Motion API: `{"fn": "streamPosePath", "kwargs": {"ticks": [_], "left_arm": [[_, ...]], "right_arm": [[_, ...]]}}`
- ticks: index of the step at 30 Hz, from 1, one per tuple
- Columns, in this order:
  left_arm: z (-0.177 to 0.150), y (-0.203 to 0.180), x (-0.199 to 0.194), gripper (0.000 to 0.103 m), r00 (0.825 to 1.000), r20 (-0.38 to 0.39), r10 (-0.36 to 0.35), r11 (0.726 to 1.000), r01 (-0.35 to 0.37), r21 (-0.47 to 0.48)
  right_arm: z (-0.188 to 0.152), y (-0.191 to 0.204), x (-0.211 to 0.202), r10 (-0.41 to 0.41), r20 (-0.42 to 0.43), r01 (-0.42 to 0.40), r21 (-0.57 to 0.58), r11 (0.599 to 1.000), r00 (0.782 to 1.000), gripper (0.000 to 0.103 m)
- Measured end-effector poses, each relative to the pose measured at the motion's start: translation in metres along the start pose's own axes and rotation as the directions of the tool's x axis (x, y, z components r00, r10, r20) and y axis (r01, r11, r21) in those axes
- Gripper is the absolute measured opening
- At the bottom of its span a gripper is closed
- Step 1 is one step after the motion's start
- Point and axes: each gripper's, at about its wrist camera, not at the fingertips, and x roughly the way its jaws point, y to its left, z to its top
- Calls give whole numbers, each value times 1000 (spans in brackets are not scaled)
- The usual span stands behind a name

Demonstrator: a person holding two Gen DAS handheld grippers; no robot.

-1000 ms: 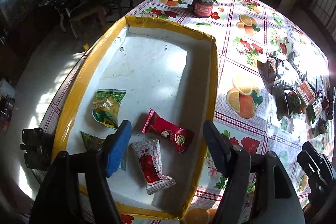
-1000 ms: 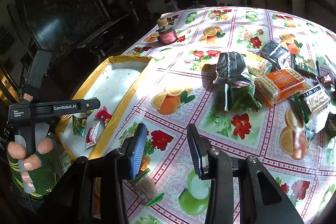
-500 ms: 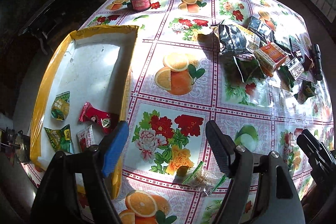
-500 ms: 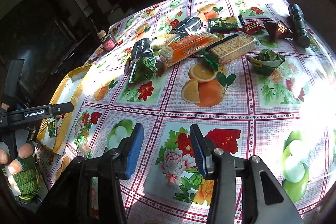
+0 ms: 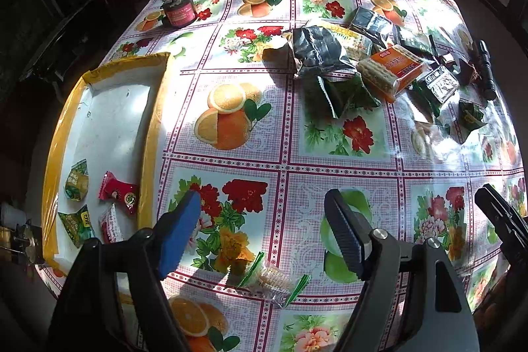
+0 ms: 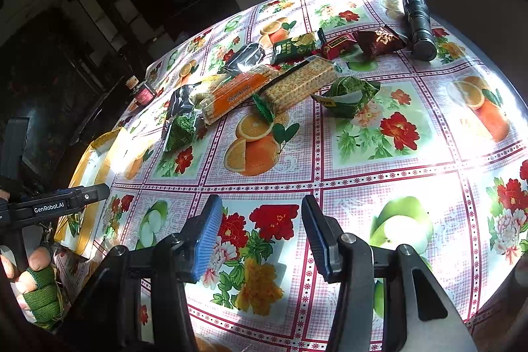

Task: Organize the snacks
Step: 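Move both tools from the tray back to the snack pile, then grasp the dark foil bag with the left tool while the right tool grasps the orange cracker pack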

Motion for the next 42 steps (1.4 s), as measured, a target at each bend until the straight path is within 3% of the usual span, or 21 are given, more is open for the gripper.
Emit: {"fn": "streamPosePath", "kwargs": {"ticks": [17,24,31,35,39,42], "left_arm": [[21,-3,14,78,1000,-24,-1,999,1,-34],[60,-1,34,78,998,-54,-32,996,27,-87],[106,-4,59,78,995,-73,-66,988,54,-144],[124,-11,75,78,994,-84,-69,988,56,-143],[136,-16,91,78,991,-104,-83,987,67,-148],[142,-19,100,78,989,-113,-99,985,82,-151]], "right_arm": [[9,0,13,-1,-16,1,-1,1000,1000,55],[40,6,42,28,-27,-27,27,999,999,55],[70,0,69,18,-32,-14,135,991,999,55],[80,23,74,73,-14,-71,97,993,997,56],[87,44,96,143,-55,-138,93,986,988,60],[92,54,115,128,-81,-121,81,989,988,60]]}}
